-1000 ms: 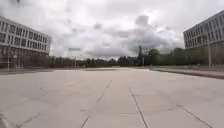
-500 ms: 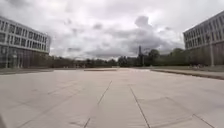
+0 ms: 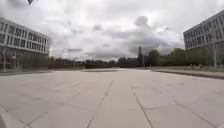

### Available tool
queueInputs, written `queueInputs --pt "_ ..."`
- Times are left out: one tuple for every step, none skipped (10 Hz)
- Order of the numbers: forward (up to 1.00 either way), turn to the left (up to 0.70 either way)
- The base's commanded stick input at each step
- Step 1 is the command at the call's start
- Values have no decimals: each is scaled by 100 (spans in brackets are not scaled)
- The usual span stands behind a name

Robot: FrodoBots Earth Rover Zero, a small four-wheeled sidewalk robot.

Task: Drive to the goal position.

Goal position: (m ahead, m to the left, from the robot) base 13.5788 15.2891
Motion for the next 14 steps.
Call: queueInputs --pt "70 0" --pt "70 0" --pt "70 0" --pt "70 0" --pt "70 0" --pt "70 0" --pt "70 0" --pt "70 0" --pt "70 0" --pt "70 0" --pt "70 0" --pt "70 0" --pt "70 0" --pt "70 0"
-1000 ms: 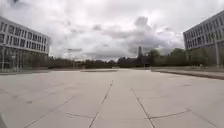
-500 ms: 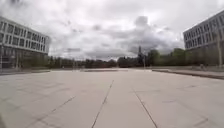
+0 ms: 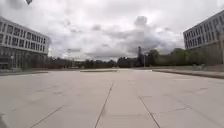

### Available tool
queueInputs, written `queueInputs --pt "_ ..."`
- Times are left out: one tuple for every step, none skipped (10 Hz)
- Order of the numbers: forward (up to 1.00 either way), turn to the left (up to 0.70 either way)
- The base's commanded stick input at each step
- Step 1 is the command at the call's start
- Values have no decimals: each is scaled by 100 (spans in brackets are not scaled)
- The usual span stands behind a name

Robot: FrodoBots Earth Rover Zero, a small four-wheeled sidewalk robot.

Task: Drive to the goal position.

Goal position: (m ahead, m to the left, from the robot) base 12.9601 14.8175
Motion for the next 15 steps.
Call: queueInputs --pt "70 0" --pt "70 0" --pt "70 0" --pt "70 0" --pt "70 0" --pt "70 0" --pt "70 0" --pt "70 0" --pt "70 0" --pt "70 0" --pt "70 0" --pt "70 0" --pt "70 0" --pt "70 0" --pt "70 0"
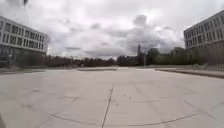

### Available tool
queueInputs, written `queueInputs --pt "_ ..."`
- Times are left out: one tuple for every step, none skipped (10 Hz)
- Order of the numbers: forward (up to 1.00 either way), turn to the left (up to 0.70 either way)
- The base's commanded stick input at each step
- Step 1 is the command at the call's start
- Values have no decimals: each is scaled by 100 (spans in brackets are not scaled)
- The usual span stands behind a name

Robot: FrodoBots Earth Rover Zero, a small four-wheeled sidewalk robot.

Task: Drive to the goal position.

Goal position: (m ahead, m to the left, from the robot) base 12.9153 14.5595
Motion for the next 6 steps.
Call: queueInputs --pt "70 0" --pt "70 0" --pt "70 0" --pt "70 0" --pt "70 0" --pt "70 0"
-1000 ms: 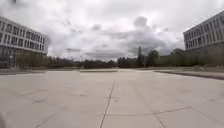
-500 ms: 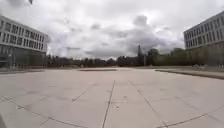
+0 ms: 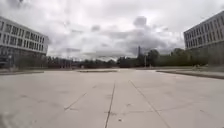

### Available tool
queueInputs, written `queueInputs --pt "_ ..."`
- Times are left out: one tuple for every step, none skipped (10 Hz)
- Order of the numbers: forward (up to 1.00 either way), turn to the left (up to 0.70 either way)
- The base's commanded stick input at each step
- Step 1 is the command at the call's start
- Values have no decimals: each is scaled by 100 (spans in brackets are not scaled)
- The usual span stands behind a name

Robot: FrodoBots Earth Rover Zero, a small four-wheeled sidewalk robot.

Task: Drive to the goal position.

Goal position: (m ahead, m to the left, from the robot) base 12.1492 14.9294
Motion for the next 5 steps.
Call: queueInputs --pt "70 0" --pt "70 0" --pt "70 0" --pt "70 0" --pt "70 0"
